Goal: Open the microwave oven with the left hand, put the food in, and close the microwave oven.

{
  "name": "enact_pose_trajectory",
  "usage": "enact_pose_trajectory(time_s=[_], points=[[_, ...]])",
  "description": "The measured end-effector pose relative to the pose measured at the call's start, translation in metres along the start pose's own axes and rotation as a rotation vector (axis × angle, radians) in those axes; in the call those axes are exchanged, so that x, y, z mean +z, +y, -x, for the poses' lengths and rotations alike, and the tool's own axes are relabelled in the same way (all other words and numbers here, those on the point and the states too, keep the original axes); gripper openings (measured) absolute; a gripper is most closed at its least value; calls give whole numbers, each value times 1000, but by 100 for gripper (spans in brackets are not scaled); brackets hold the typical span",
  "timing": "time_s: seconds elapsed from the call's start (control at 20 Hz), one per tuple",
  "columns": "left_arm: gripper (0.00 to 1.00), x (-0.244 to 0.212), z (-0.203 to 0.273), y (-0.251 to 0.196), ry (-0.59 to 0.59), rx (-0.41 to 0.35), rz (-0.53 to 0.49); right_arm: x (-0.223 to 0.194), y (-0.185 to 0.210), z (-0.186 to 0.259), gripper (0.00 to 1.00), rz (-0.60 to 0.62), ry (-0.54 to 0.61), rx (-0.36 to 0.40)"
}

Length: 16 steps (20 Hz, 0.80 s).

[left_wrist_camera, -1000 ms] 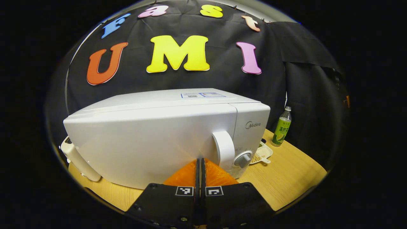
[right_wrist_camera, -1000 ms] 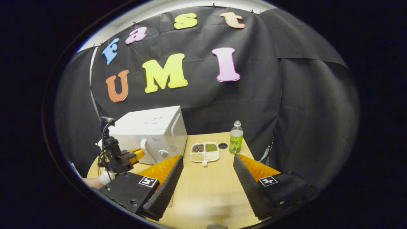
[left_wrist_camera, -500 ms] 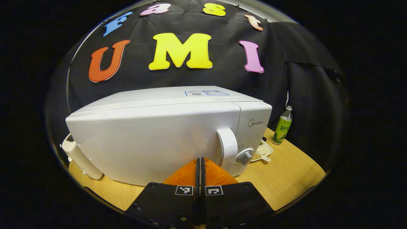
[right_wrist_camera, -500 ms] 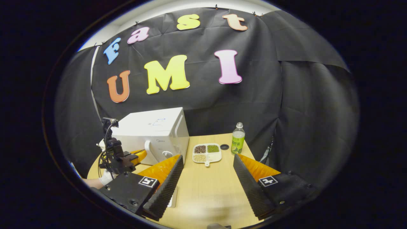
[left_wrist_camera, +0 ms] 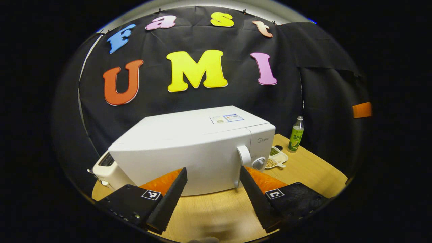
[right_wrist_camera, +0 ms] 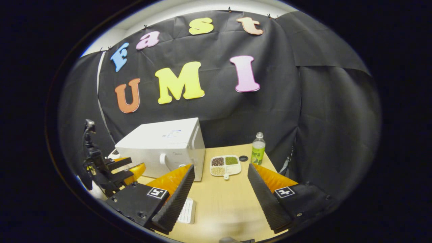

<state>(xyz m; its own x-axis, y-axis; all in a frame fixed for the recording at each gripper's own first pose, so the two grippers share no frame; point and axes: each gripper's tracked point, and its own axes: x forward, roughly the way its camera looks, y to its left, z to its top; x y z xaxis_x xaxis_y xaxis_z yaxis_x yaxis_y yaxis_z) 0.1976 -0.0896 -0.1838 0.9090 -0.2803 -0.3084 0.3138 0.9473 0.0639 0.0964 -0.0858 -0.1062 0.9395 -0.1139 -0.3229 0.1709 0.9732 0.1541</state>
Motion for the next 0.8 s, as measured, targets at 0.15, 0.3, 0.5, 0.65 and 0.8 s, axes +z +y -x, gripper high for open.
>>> enact_pose_trajectory(time_s=[0.15, 0.3, 0.5, 0.65, 0.8], points=[[96, 20, 29, 1, -29, -5, 30, 4, 13, 1, 100, 5, -19, 12], [96, 40, 60, 15, -46, 9, 44, 15, 25, 5, 91, 16, -50, 18], [96, 67, 101, 48, -99, 58, 43, 25, 43, 13, 91, 35, -93, 29], [96, 75, 131, 74, -126, 109, 53, 31, 52, 22, 100, 45, -123, 28], [96, 80, 161, 97, -148, 154, 58, 36, 57, 32, 91, 50, -148, 18]])
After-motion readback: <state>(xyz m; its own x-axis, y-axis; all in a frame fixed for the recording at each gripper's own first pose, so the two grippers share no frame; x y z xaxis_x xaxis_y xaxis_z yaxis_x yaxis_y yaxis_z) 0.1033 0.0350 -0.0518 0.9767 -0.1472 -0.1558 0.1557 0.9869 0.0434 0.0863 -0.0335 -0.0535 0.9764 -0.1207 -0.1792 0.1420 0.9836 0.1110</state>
